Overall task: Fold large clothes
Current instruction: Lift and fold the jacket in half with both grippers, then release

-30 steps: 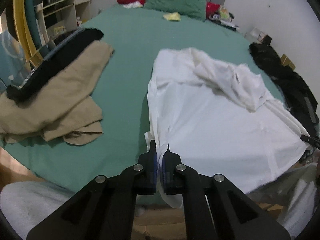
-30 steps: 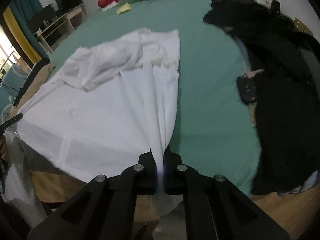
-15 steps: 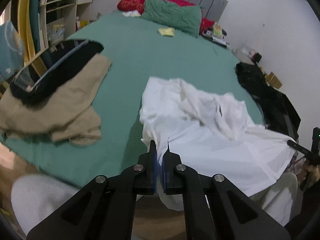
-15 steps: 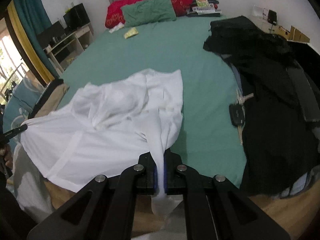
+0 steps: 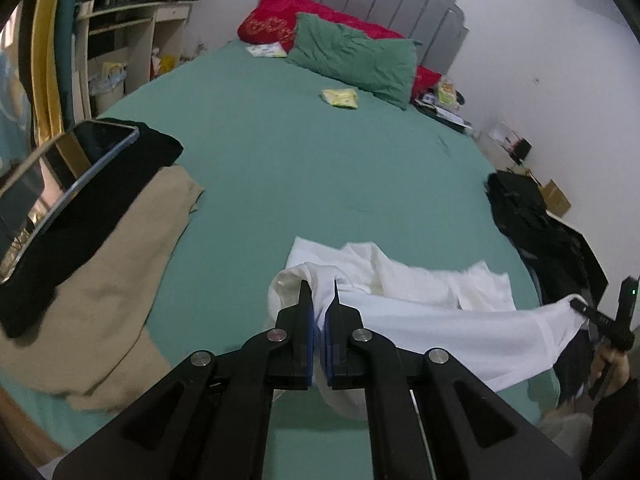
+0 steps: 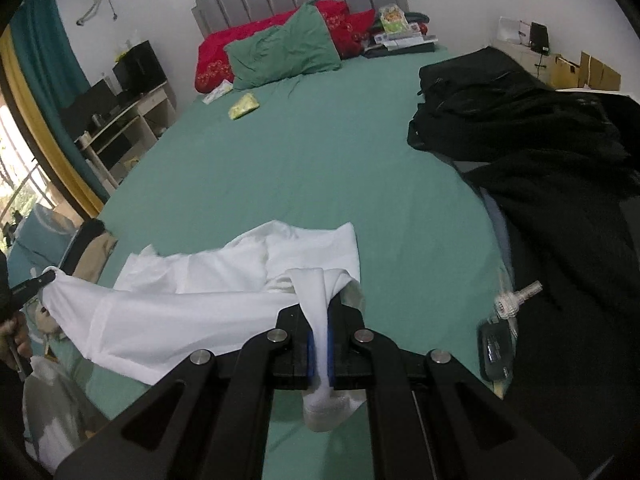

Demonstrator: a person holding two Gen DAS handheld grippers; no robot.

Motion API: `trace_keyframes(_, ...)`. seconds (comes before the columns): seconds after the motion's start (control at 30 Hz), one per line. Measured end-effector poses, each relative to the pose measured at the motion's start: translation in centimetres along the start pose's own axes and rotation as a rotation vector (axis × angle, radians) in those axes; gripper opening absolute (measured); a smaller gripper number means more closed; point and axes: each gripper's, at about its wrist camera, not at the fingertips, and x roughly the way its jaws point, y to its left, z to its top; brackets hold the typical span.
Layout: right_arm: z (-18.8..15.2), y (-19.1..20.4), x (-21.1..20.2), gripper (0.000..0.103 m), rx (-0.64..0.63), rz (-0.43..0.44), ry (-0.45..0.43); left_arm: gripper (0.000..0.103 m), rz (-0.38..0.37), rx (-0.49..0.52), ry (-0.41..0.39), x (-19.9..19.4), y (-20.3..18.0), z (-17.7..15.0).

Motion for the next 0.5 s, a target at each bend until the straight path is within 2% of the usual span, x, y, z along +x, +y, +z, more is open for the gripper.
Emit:
trace_keyframes(0.2, 2.6, -1.5, 6.0, 0.005, 0.036, 0.005, 0.039, 0.005, 0.054, 0.003, 0.034, 6.4, 0.4, 1.9)
trace_keyframes(0.4, 3.6, -2.9, 11.5, 0.005, 0.067, -0.001, 0.082, 0.005, 0.086, -0.041, 0.114, 12.7, 1.6, 2.8)
trace_keyframes(0.5, 3.7, -3.5, 13.6, 0.007, 0.083, -0.007, 0.103, 0.023, 0.093, -0.058, 0.136, 14.9, 2.3, 3.3)
